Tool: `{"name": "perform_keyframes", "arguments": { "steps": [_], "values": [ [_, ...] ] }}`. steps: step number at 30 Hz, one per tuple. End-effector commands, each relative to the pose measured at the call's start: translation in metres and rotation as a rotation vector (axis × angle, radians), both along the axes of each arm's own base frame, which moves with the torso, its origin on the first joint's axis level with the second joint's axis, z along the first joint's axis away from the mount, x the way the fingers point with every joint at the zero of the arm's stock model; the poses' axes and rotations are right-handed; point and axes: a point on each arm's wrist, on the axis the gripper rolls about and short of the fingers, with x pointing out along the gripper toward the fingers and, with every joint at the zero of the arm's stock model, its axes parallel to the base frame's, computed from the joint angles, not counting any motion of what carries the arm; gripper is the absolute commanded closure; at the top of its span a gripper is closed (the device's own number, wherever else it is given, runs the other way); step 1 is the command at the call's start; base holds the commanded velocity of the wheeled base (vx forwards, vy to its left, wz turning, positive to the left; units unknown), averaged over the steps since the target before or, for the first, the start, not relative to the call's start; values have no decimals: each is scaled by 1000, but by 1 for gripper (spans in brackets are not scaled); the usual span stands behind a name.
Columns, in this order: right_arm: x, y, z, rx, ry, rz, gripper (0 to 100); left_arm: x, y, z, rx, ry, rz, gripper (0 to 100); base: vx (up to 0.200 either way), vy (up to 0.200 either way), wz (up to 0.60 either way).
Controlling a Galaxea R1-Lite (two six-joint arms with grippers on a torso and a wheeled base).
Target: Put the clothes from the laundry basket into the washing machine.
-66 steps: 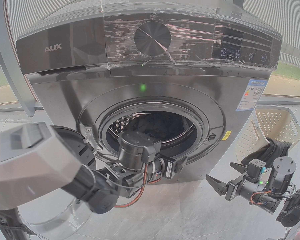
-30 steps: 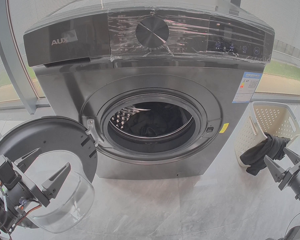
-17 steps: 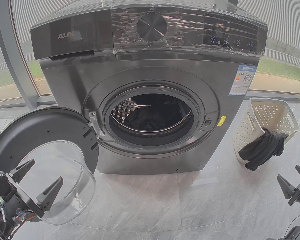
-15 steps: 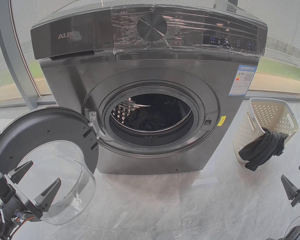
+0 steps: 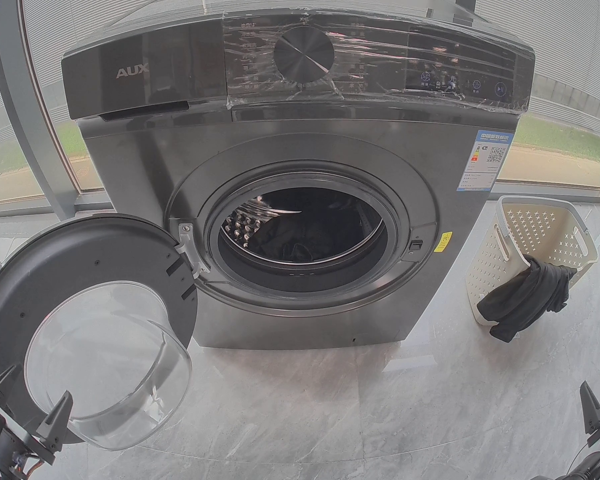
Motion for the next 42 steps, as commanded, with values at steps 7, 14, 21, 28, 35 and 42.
{"name": "perform_keyframes", "arguments": {
  "steps": [7, 14, 21, 28, 35, 42],
  "values": [
    [-13, 1, -14, -121, -65, -147, 0, -34, 7, -32, 22, -42, 171, 0, 0, 0, 0],
    [-13, 5, -13, -16, -69, 59, 0, -35, 6, -32, 53, -49, 242, 0, 0, 0, 0],
    [-14, 5, -14, -30, -56, 31, 0, -38, 4, -33, 55, -81, 285, 0, 0, 0, 0],
    [-13, 5, -19, -53, -22, 26, 0, -41, 3, -36, -14, -103, 180, 0, 0, 0, 0],
    [-13, 5, -19, -57, -23, 47, 0, -41, 1, -41, -10, -60, 125, 0, 0, 0, 0],
    [-13, 5, -19, -59, -24, 47, 0, -41, 1, -41, -7, -60, 128, 0, 0, -114, 0]
  ]
}}
